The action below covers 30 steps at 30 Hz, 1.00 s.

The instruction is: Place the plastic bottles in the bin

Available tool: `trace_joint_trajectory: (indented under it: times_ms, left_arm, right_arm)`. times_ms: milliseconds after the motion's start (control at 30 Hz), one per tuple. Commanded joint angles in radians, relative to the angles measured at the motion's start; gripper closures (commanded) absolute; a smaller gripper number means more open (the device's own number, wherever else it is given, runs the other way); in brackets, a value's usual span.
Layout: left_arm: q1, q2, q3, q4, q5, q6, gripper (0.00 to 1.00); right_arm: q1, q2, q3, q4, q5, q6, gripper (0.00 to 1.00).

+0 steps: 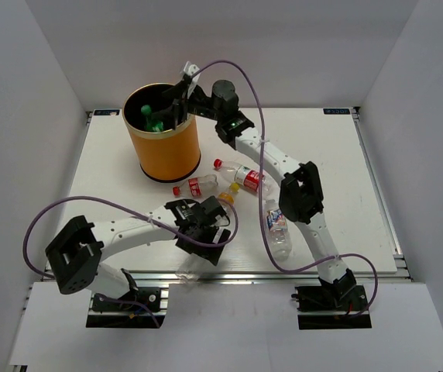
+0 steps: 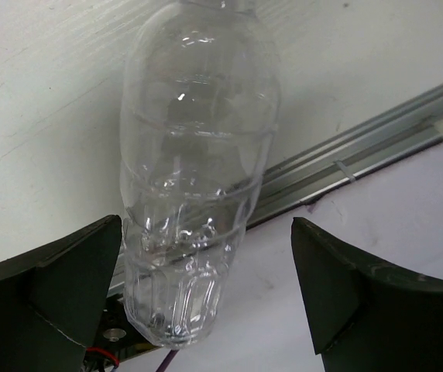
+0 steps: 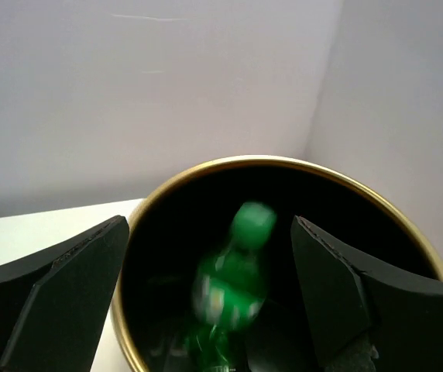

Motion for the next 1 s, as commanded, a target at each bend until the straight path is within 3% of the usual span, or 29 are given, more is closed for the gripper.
trace_joint_trajectory:
  times_ms: [0, 233, 333, 367, 400, 433, 467, 500, 567, 633, 667, 800, 833, 967]
  left_arm:
    - [-0.015, 0.028, 0.014, 0.002, -0.026, -0.016, 0.0]
    - [-0.024, 0.166, 0.032, -0.017, -0.118, -0.016, 0.0]
    - [-0.033, 0.202, 0.032, -0.008, -0.141, -0.025, 0.11]
    - [-0.033, 0.202, 0.043, -0.008, -0.152, -0.025, 0.2]
    - [-0.033, 0.179, 0.07, -0.008, -0.162, -0.025, 0.48]
    - [-0.043, 0.161, 0.09, -0.008, -0.163, -0.025, 0.59]
    - [-0.043, 0.139, 0.115, -0.026, -0.187, -0.025, 0.67]
    - [-0.043, 0.118, 0.18, -0.035, -0.196, -0.025, 0.77]
    - [-0.043, 0.053, 0.259, -0.046, -0.227, -0.012, 0.81]
    - [-0.026, 0.019, 0.377, -0.037, -0.276, 0.028, 0.81]
    - [-0.017, -0.004, 0.455, -0.037, -0.296, 0.039, 0.81]
    - [0.022, 0.025, 0.676, -0.09, -0.542, 0.081, 0.76]
    - [0.037, 0.041, 0.717, -0.104, -0.648, 0.081, 0.71]
    - [0.188, 0.119, 0.894, -0.101, -0.814, 0.081, 0.68]
  right_arm:
    - [-0.044, -0.168, -0.043, 0.016, 0.055, -0.028, 0.09]
    - [-0.213, -0.317, -0.129, -0.227, 0.12, 0.041, 0.09]
    - [-0.299, -0.395, -0.189, -0.376, 0.068, 0.026, 0.09]
    - [-0.334, -0.42, -0.197, -0.475, 0.054, 0.015, 0.17]
    - [-0.363, -0.444, -0.203, -0.523, 0.042, -0.017, 0.44]
    - [-0.376, -0.466, -0.209, -0.574, 0.029, -0.067, 0.61]
    - [-0.402, -0.473, -0.21, -0.739, 0.032, -0.089, 0.76]
    - [-0.423, -0.507, -0.218, -0.789, 0.034, -0.152, 0.98]
    - [-0.451, -0.533, -0.288, -0.989, 0.031, -0.252, 1.0]
    - [-0.471, -0.594, -0.408, -1.108, 0.031, -0.449, 0.8]
    - [-0.475, -0.611, -0.487, -1.145, 0.023, -0.538, 0.5]
    - [-0.479, -0.714, -0.689, -1.148, -0.003, -0.706, 0.13]
    - [-0.475, -0.723, -0.71, -1.145, -0.024, -0.73, 0.1]
    - [-0.46, -0.684, -0.747, -1.164, -0.066, -0.755, 0.1]
